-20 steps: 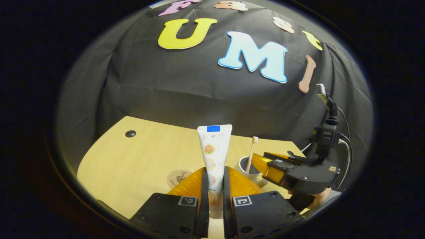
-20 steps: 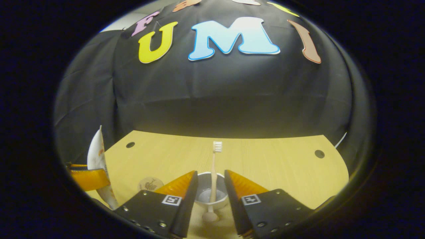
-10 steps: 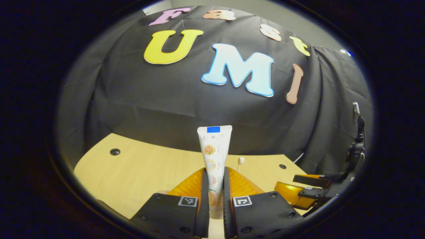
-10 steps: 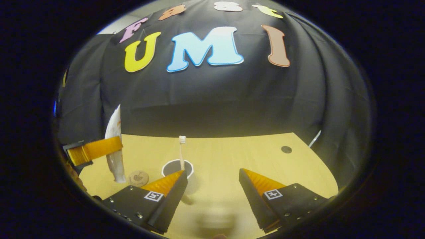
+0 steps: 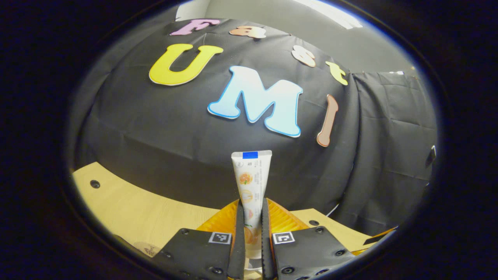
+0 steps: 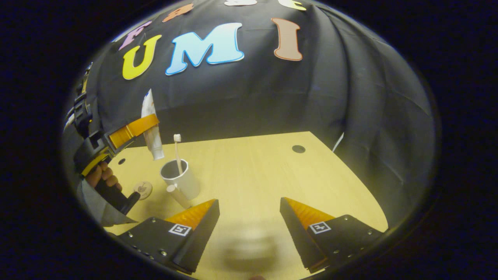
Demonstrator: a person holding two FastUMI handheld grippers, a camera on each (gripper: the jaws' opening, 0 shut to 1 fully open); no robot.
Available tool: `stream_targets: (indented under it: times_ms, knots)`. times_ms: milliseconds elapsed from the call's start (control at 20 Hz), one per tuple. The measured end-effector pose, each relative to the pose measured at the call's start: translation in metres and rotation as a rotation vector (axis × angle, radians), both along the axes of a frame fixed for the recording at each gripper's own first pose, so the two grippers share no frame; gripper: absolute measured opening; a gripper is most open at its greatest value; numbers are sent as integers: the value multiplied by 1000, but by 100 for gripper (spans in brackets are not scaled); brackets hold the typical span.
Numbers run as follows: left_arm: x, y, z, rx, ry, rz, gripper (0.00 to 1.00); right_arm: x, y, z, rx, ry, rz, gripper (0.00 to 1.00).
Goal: Put the toothbrush and toothpaste on the desktop into the cup, then pick up the cup and place it on the coaster on the desktop.
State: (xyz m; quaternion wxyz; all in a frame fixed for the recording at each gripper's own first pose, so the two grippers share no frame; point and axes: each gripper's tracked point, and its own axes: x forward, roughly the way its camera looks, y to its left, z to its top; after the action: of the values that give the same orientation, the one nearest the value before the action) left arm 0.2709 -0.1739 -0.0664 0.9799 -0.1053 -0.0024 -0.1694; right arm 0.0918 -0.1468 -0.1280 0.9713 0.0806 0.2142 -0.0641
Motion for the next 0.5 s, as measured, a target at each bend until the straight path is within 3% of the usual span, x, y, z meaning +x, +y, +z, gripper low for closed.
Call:
stream_targets:
  times_ms: [250,300,450,500]
  knots:
    - [13,-6,-43,5,48,-2,24,-9,-6,-14,21,45,-7,94]
    - [15,-4,-49,17,55,5,29,-10,-6,-16,27,49,-7,94]
    - [14,-2,-58,38,67,20,19,-9,-4,-16,37,51,-3,94]
    - [11,-1,-61,48,68,21,22,-9,-3,-16,41,50,1,94]
